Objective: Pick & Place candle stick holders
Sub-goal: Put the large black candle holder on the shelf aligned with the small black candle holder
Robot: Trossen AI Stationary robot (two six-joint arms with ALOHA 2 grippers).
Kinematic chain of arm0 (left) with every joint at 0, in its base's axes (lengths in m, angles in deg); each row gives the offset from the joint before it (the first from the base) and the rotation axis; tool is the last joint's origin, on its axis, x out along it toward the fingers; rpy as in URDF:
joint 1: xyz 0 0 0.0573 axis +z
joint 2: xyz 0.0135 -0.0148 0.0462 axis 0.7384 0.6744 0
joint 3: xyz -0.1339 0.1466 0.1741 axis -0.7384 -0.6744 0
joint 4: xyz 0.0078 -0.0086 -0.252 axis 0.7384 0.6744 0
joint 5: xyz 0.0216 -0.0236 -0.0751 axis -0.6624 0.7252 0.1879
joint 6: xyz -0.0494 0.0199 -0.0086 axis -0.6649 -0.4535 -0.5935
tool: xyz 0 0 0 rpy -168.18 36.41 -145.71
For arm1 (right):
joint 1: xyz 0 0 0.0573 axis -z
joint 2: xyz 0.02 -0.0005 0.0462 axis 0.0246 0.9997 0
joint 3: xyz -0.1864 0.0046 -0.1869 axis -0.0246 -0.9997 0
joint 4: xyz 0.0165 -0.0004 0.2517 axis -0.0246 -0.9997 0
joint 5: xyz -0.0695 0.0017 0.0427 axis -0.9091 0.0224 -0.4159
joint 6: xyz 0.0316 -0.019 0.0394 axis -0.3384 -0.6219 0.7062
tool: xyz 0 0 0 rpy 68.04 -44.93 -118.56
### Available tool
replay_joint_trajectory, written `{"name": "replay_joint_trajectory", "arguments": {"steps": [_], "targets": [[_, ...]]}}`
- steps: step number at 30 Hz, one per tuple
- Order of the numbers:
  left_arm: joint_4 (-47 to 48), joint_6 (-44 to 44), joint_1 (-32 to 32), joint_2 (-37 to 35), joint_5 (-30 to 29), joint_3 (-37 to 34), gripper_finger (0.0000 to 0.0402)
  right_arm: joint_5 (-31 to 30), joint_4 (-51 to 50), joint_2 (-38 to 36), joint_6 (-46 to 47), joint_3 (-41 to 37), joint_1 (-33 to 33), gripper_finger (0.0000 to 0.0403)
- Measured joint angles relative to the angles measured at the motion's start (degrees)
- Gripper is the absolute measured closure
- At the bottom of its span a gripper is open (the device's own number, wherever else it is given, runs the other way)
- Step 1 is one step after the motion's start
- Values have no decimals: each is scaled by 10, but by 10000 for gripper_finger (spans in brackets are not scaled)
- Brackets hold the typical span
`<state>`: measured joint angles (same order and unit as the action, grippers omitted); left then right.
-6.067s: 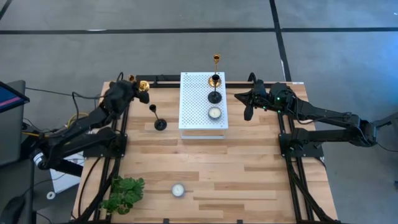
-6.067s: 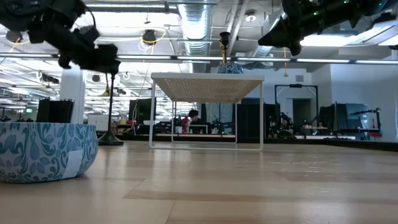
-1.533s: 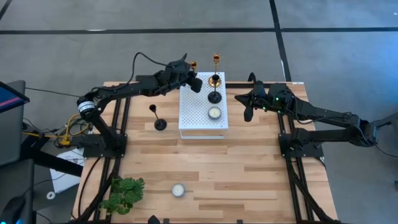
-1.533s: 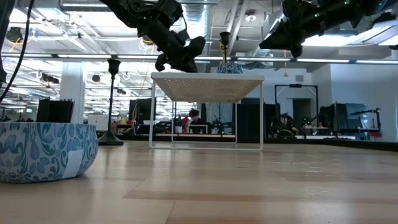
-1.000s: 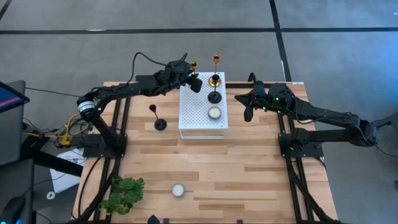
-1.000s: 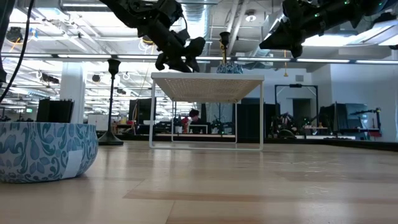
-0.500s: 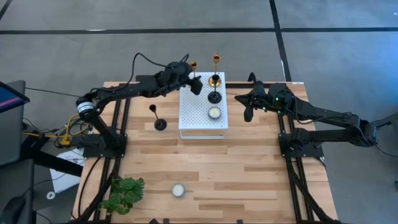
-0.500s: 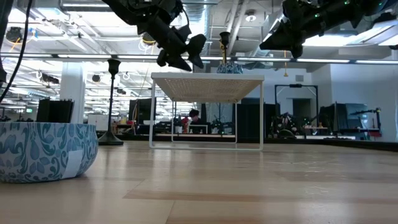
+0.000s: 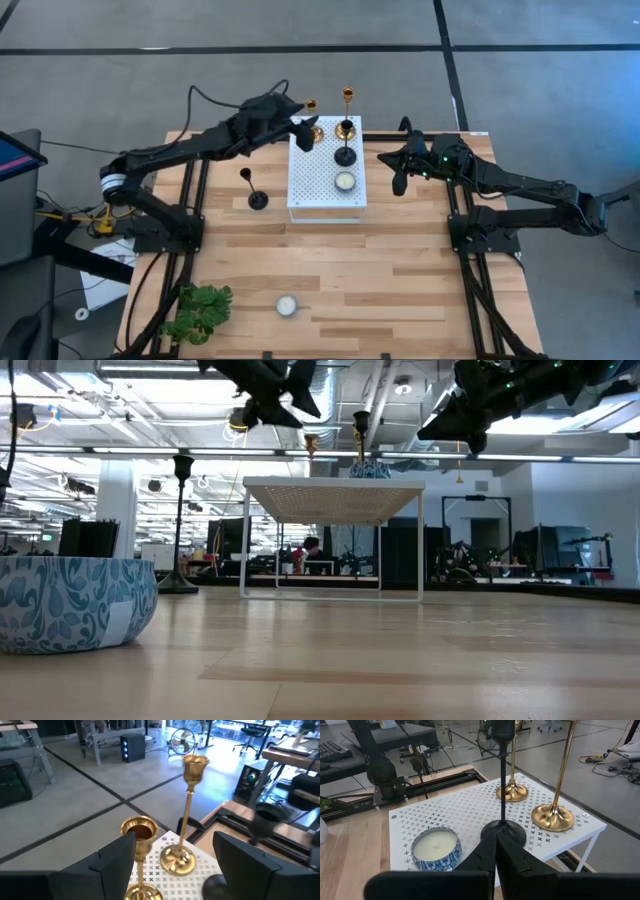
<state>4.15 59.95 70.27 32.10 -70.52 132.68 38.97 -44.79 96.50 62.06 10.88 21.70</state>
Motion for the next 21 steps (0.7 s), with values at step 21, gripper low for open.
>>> {"name": "replay_joint_trajectory", "arguments": {"steps": [21], "targets": [[181, -6, -158, -158, 0, 0, 197, 0, 0, 0, -1, 0, 0, 403]]}}
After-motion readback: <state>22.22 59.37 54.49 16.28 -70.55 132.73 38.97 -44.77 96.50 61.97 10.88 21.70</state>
